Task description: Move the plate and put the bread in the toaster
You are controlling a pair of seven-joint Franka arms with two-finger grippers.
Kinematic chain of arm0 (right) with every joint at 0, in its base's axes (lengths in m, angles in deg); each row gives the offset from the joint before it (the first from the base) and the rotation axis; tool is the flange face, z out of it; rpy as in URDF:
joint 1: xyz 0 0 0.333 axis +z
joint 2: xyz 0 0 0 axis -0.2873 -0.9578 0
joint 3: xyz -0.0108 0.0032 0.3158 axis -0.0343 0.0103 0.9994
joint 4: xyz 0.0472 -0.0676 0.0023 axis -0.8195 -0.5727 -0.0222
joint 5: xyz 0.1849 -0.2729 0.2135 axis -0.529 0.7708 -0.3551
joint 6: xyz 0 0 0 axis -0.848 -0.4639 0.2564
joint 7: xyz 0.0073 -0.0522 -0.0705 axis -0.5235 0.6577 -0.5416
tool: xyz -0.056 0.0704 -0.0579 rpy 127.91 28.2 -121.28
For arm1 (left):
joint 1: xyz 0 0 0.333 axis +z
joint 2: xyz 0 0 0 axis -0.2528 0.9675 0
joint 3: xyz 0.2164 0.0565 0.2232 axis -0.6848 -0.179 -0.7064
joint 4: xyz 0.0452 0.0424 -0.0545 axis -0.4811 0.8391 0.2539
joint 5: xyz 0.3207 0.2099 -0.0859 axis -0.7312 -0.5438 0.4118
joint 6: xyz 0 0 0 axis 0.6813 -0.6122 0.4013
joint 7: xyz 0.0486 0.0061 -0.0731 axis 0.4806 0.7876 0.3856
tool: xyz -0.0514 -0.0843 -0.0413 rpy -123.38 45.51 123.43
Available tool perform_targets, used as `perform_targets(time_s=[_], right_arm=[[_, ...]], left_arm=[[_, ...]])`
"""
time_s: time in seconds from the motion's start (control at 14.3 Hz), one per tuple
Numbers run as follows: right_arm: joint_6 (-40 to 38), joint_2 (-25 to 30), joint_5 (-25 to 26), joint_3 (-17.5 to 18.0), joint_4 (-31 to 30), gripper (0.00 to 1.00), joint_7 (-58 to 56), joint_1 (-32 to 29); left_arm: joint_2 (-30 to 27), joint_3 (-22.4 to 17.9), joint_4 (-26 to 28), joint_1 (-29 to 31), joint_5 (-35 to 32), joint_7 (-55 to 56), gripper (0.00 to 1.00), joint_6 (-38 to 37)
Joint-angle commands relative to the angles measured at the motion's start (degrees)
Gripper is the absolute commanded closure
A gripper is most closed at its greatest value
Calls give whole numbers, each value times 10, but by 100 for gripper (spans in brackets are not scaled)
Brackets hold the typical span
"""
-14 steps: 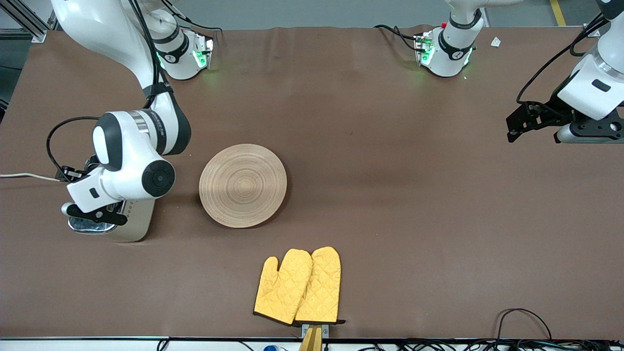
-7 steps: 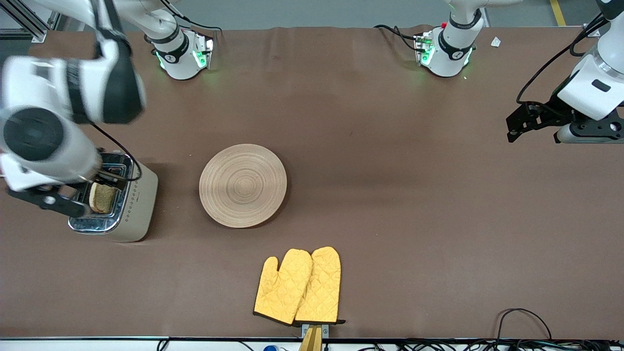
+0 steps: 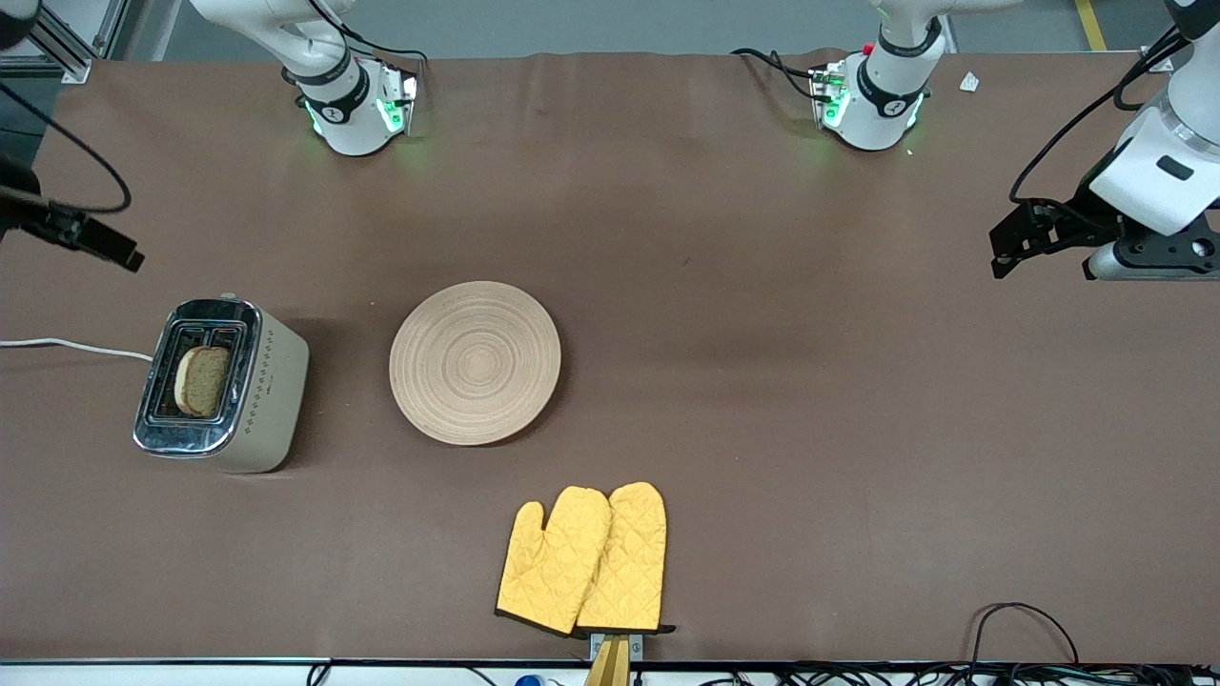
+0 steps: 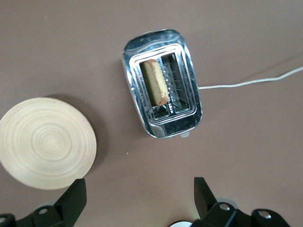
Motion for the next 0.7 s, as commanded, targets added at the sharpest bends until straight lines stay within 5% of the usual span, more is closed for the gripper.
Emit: perform_targets(time_s=[0.0,0.63], right_arm=[[87,75,-24,-2,-128,0,-79,-23],[94,75,-41,-4,-134,0,-96,-29]], left_arm=[[-11,-2,7,1,9,-10,0,-2],[-6,-2,4,1,6,-10,0,-2]])
